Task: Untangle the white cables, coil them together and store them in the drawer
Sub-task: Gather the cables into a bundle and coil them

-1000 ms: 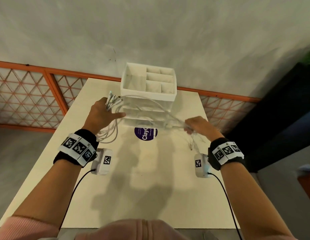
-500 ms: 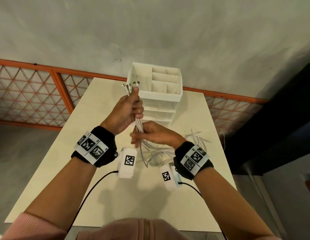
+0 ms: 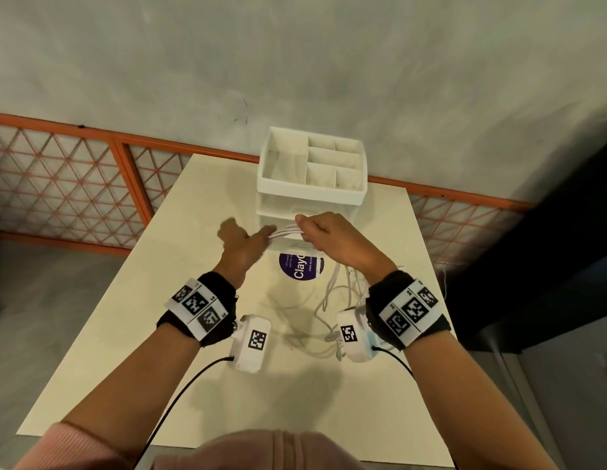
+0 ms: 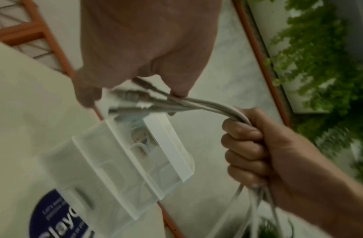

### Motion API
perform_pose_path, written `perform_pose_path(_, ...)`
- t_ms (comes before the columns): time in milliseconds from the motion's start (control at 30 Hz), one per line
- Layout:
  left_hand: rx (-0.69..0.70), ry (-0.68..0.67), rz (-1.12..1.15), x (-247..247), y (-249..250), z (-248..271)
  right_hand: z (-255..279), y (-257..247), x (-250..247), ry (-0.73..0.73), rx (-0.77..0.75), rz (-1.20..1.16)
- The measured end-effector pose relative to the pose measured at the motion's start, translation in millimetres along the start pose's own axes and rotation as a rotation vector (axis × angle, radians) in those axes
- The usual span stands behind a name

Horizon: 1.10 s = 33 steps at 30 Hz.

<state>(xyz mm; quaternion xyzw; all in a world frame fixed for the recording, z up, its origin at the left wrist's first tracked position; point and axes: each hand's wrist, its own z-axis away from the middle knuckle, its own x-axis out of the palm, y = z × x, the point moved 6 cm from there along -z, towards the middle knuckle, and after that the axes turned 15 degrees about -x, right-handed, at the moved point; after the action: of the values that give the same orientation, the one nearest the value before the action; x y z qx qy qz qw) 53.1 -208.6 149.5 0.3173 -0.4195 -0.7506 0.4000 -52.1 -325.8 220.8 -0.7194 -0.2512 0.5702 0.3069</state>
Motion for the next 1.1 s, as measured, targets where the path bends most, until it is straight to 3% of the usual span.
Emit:
perform_pose_path(67, 0.240, 0.036, -0.178, 1, 15, 10, 0, 4, -4, -0.049, 0.059, 0.019)
perform_pose_path(133, 0.374, -0.159, -0.241, 17, 29, 28, 0, 7, -5, -0.096, 0.098, 0.027)
perform_pose_path(233, 0.288, -0.459, -0.251, 36, 26, 43, -3, 7, -11, -0.068, 0.121, 0.037)
perform_pose_path(400, 0.199, -0.649, -0.218, 43, 16, 48, -1, 15, -26, -0.015, 0.127, 0.039)
perform_pose_path(633, 0.151, -0.654, 0.073, 25, 40, 37, 21, 36, -17, -0.073, 0.143, -0.272)
perform_pose_path(767, 0.124, -0.635, 0.156, 30, 35, 32, 23, 44, -10, 0.080, 0.171, -0.449)
perform_pose_path(900, 0.204, -0.557, 0.056, 46, 27, 35, 15, 42, -12, 0.303, 0.170, -0.493)
perform_pose_path(1100, 0.226, -0.530, 0.088, 66, 17, 37, 3, 28, -3, 0.344, 0.142, -0.499)
